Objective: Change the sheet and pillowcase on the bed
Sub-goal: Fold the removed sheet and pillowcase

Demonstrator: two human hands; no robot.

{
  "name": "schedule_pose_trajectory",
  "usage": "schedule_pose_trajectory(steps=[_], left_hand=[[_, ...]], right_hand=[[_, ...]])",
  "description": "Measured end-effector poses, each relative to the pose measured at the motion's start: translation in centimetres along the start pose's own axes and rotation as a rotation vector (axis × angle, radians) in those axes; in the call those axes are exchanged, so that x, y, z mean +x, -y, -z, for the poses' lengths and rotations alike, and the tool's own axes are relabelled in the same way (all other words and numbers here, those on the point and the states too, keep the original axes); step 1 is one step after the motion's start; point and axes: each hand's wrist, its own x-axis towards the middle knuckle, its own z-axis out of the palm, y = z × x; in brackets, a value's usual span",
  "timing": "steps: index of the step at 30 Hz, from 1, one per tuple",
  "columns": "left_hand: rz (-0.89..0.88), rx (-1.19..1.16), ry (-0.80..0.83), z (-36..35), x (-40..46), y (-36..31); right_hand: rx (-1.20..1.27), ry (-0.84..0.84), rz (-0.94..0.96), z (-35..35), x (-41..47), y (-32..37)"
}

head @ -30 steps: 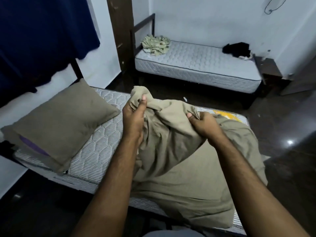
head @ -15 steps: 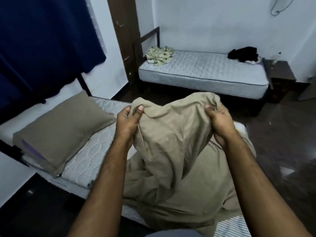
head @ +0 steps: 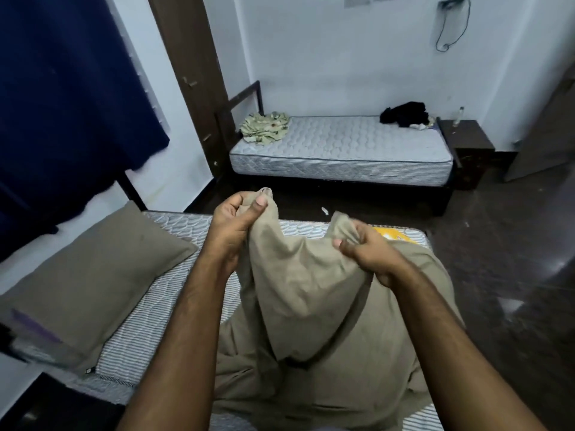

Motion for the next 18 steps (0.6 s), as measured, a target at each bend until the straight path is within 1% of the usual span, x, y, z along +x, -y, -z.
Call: schedule_pose_trajectory(steps=[2, 3, 4, 5, 6, 8, 10, 13, 16, 17, 18], left_hand=[[-0.105, 0.143, -0.073, 1.8, 0.2, 0.2], [-0.163, 0.203, -0.139, 2.7, 0.3, 0.3], [-0.204, 0.243, -0.225, 3.8, 0.6, 0.6], [-0.227, 0.261, -0.320, 4.7, 0.8, 0.9], [-0.237, 0.283, -0.419, 5.7, 1.0, 1.1], [-0.234, 0.348, -0.576, 7.2, 1.4, 1.4], [-0.252, 0.437, -0.652, 8.2, 1.4, 1.5], [-0.270, 0.520, -0.660, 9.0, 0.9, 1.0], [-0.270, 0.613, -0.613, 9.4, 0.4, 0.8], [-0.300, 0.658, -0.598, 9.5, 0.3, 0.9], [-0.354, 0.776, -0.595, 9.5, 0.1, 0.9]], right_hand=[[0.156, -0.248, 0.117, -1.2, 0.5, 1.4], [0.235, -0.352, 0.183, -1.8, 0.8, 2.1], [0.307, -0.418, 0.240, -2.3, 1.0, 2.8], [0.358, -0.442, 0.278, -2.6, 1.1, 3.4], [0.377, -0.430, 0.292, -3.1, 1.2, 3.9], [0.349, -0.335, 0.282, -4.2, 1.0, 4.5], [0.293, -0.235, 0.280, -5.4, 0.6, 4.8], [0.213, -0.127, 0.274, -6.9, 0.5, 4.8], [0.142, 0.012, 0.237, -7.9, 0.3, 4.9], [0.112, 0.038, 0.234, -8.2, 0.3, 5.0], [0.081, 0.046, 0.236, -8.5, 0.4, 5.2]])
